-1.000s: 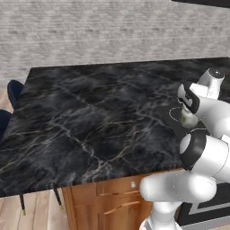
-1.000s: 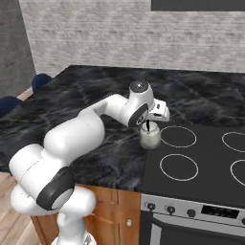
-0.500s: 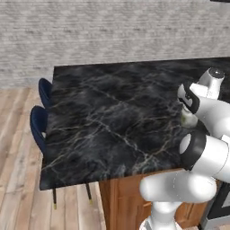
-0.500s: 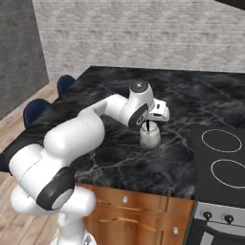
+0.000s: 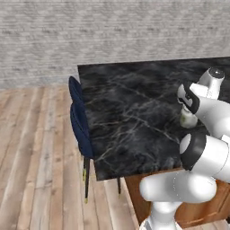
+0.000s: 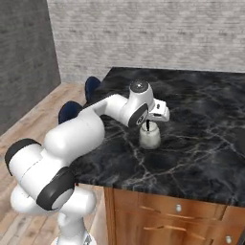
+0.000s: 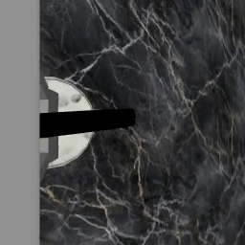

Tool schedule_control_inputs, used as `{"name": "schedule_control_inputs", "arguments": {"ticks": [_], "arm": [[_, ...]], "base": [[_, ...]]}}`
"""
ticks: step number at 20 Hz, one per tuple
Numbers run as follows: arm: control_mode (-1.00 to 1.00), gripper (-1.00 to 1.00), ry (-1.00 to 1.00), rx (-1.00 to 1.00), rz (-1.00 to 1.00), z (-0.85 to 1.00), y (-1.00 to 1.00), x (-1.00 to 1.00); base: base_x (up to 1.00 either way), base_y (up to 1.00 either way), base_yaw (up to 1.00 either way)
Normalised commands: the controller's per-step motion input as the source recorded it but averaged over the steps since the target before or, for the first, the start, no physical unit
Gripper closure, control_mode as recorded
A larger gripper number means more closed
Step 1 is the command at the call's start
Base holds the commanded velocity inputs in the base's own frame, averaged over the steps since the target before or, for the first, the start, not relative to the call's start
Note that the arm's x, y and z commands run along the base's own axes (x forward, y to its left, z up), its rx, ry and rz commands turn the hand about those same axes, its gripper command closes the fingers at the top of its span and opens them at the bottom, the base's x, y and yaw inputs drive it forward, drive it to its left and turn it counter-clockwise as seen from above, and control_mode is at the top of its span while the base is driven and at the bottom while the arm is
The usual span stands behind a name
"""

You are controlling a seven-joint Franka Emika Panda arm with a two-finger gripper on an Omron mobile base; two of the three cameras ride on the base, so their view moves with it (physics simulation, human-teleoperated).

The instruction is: The kettle is done boiling. Turn off the stove, then wait for 300 timesteps before moving the kettle to the dining table.

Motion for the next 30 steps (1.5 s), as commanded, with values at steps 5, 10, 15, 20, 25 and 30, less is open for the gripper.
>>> {"name": "schedule_control_inputs", "arguments": {"ticks": [5, 10, 15, 20, 25, 30], "arm": [[1.00, 1.00, 0.00, 0.00, 0.00, 0.00, 0.00, 0.00], [1.00, 1.00, 0.00, 0.00, 0.00, 0.00, 0.00, 0.00], [1.00, 1.00, 0.00, 0.00, 0.00, 0.00, 0.00, 0.00], [1.00, 1.00, 0.00, 0.00, 0.00, 0.00, 0.00, 0.00], [1.00, 1.00, 0.00, 0.00, 0.00, 0.00, 0.00, 0.00], [1.00, 1.00, 0.00, 0.00, 0.00, 0.00, 0.00, 0.00]], "base": [[-0.13, 0.86, 0.00], [-0.15, 0.87, 0.00], [-0.13, 0.81, -0.01], [-0.05, 0.63, -0.13], [-0.01, 0.53, -0.24], [0.00, 0.49, -0.30]]}}
